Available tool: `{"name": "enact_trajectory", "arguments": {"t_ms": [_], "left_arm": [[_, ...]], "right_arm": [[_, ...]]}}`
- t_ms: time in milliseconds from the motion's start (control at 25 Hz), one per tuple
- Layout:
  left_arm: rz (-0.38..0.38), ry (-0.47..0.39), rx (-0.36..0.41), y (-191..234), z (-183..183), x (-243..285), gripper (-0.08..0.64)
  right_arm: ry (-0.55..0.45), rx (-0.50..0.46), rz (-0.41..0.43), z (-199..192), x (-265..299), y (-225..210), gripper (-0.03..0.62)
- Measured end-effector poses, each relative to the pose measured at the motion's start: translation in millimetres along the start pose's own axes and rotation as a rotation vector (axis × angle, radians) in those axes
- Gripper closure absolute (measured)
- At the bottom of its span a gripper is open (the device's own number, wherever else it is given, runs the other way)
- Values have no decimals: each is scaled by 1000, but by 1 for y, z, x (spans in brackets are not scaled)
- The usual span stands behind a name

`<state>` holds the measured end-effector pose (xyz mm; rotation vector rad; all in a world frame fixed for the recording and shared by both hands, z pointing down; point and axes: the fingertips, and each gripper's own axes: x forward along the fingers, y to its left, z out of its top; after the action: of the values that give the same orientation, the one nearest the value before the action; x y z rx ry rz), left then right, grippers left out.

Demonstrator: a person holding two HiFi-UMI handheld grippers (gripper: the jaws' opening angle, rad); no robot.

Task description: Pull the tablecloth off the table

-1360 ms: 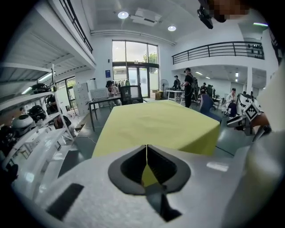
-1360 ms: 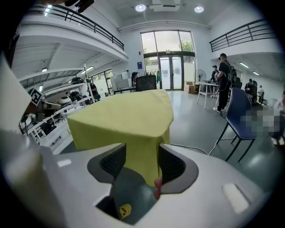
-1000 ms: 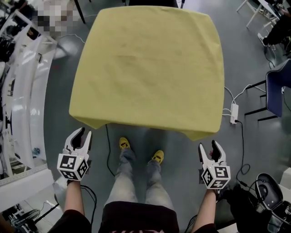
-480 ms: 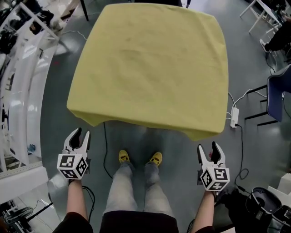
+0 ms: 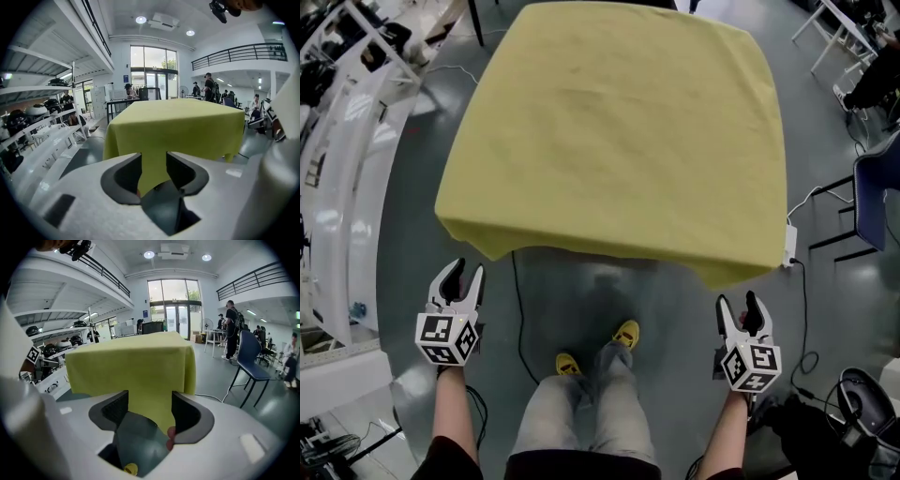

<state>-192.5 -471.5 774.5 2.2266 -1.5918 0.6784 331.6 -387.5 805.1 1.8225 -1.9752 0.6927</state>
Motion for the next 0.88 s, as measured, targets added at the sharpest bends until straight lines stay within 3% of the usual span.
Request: {"name": "enact_trajectory", "arguments": {"t_ms": [320,680,880], "left_arm": [[38,-56,5,40,-39,28,375],[36,-85,16,50,-76,76,328],[25,-122,-7,44,-77,96,352]], "right_arm": [[-59,-19,-43,-27,30,-9,291],[-119,-32,-46,-51,70,-25,280],[-130,-46,-50,-54,86,-36,281]]}}
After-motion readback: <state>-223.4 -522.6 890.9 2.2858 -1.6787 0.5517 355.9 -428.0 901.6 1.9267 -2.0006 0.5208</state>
